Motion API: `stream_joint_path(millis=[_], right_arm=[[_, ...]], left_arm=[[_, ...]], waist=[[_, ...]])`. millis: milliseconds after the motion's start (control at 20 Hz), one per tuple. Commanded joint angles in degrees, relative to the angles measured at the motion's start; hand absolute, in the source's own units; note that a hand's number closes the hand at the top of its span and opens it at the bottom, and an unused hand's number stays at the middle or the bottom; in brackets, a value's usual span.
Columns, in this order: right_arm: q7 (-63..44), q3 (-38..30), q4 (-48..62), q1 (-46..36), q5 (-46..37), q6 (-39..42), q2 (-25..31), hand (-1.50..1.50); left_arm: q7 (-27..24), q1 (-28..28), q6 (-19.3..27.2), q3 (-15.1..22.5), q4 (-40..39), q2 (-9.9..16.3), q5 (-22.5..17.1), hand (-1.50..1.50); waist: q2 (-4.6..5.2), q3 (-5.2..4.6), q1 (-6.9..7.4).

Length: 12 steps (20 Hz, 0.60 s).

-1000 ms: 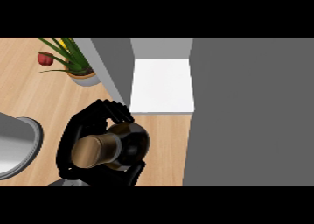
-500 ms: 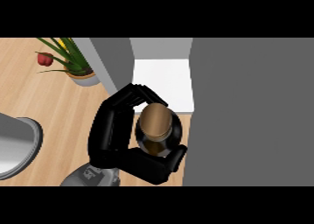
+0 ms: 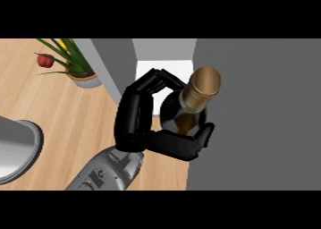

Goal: Pick up the wine, place it into the cabinet and close the cabinet

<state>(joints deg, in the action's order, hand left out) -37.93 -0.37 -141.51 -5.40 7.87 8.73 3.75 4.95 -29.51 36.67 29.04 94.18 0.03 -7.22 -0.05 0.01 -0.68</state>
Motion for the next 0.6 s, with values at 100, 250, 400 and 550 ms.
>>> stream_joint_path(millis=[100,250,400,550], right_arm=[[-3.41,1.35,-6.15,-0.22,3.10,-0.90,-0.38,-1.50],[1.09,-2.70,-3.85,2.09,5.90,1.37,0.46,-1.50],[-4.37,1.85,-5.03,-2.31,2.75,-1.94,-0.47,-1.50],[-1.05,1.43,-6.58,3.01,3.16,-0.48,-1.29,-1.50]], left_arm=[[-3.09,-5.74,3.11,-0.80,-8.83,-0.03,-2.03,1.50],[-5.89,-4.78,1.84,-1.51,-9.43,-0.03,-3.93,1.50],[-8.71,-5.54,4.62,0.37,-11.38,-0.03,-8.60,1.50],[-11.60,-5.51,5.41,0.77,-13.73,-0.03,-11.09,1.50]], waist=[[0.06,-0.02,-0.24],[0.06,0.01,-0.02],[0.10,-0.04,-0.24],[0.11,-0.01,-0.59]])
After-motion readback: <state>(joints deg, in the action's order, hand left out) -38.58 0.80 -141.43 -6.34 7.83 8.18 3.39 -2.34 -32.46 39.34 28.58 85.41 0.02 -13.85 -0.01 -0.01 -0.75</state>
